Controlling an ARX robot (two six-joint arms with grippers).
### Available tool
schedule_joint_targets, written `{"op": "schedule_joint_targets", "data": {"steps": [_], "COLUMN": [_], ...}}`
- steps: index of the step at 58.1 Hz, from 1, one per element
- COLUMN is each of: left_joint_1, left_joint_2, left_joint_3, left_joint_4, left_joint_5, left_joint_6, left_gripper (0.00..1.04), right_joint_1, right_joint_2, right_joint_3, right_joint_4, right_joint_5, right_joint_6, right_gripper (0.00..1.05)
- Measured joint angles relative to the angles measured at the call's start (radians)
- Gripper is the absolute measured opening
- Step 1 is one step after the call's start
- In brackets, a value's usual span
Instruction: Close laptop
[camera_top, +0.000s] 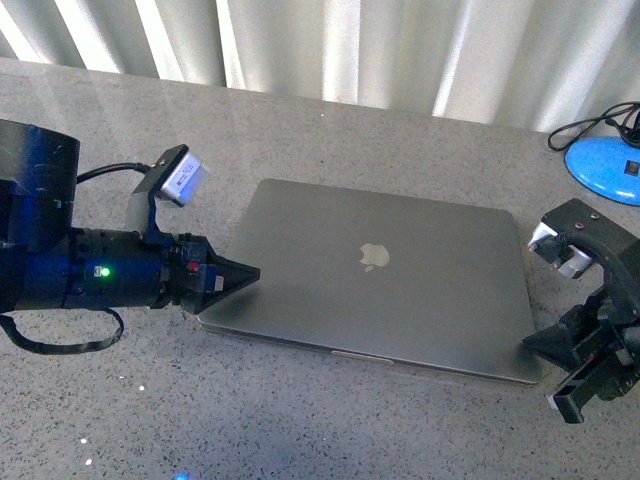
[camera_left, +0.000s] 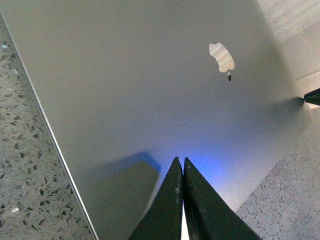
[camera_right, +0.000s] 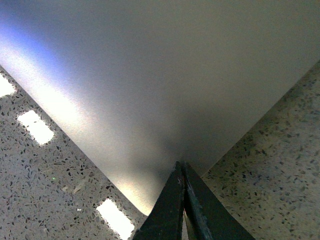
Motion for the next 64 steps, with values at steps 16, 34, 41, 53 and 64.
{"op": "schedule_joint_targets", "data": {"steps": [16, 34, 41, 53, 64], "left_joint_1": [0.093, 0.375, 0.498, 0.498, 0.514], "left_joint_2": [-0.109, -0.536, -0.747, -0.754, -0.825], "left_joint_3": [-0.067, -0.095, -0.164, -0.174, -0.220], "left_joint_4": [0.256, 0.285, 0.270, 0.265, 0.128], "left_joint_5": [-0.259, -0.642, -0.870, -0.867, -0.507], "left_joint_6": [-0.203, -0.353, -0.353, -0.353, -0.176], "left_gripper": [0.04, 0.04, 0.06, 0.50, 0.48], "right_joint_1": [-0.023, -0.020, 0.015, 0.038, 0.050], "right_joint_2": [-0.129, -0.328, -0.436, -0.539, -0.546], "right_joint_3": [0.038, 0.072, 0.054, -0.009, -0.031], "right_joint_4": [0.015, 0.164, 0.377, 0.568, 0.580], "right_joint_5": [0.012, 0.043, 0.128, 0.172, 0.314], "right_joint_6": [-0.019, -0.047, -0.017, 0.069, 0.164], "right_gripper": [0.01, 0.01, 0.01, 0.33, 0.51]}}
